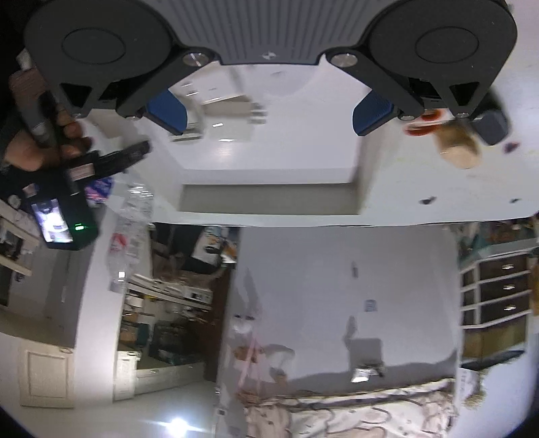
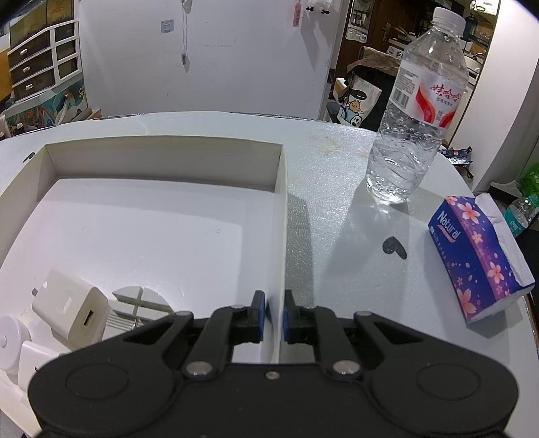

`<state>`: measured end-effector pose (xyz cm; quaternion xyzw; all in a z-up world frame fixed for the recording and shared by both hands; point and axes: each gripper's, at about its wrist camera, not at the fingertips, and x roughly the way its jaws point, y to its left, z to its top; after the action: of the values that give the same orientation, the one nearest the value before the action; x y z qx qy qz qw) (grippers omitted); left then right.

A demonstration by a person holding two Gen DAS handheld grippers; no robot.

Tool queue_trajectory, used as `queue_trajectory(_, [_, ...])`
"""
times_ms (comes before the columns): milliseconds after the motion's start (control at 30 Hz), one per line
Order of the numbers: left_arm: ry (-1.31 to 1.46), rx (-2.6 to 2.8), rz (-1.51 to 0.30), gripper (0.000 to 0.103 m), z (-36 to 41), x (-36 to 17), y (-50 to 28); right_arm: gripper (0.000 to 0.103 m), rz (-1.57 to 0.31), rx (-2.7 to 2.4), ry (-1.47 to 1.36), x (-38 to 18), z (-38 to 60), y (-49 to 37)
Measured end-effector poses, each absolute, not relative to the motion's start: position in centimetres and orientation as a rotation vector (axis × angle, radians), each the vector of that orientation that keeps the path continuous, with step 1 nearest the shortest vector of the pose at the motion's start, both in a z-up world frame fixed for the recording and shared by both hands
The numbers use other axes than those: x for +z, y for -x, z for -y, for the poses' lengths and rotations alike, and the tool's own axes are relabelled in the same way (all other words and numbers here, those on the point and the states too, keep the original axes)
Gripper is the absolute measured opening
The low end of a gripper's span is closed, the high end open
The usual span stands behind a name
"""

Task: Organize rigid objects
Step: 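Move the left tool back to the black earbud case on the table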

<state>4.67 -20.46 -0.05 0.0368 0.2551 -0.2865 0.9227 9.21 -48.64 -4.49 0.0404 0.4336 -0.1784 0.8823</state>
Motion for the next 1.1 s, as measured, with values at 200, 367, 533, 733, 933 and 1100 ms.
queue_trajectory(200, [-0.071, -0.428, -0.514, 0.103, 15.8, -0.7, -6.3, 0.011, -0.903, -0.372, -0.084, -4.5, 48.6, -9.2])
queue_trajectory(367, [-0.044, -0.336, -0.522, 0.103, 10.9, -1.4, -8.3, 0.011, -0.902, -0.374, -0.081, -4.5, 48.6, -9.2])
queue_trajectory(533, [-0.059, -0.360, -0.515, 0.103, 7.1, -2.3, -11.7, 0.011, -0.902, -0.375, -0.079, -4.5, 48.5, -9.2])
queue_trajectory(733, [-0.123, -0.445, -0.523, 0.103, 4.7, -3.7, -17.2, 0.011, -0.902, -0.377, -0.075, -4.5, 48.4, -9.2])
queue_trajectory(933, [-0.072, -0.529, -0.585, 0.103, 3.2, -4.7, -22.2, 0.011, -0.903, -0.379, -0.065, -4.5, 48.3, -9.3])
queue_trajectory(1100, [0.071, -0.564, -0.672, 0.103, 1.7, -6.2, -25.1, 0.012, -0.902, -0.380, -0.059, -4.5, 48.2, -9.2])
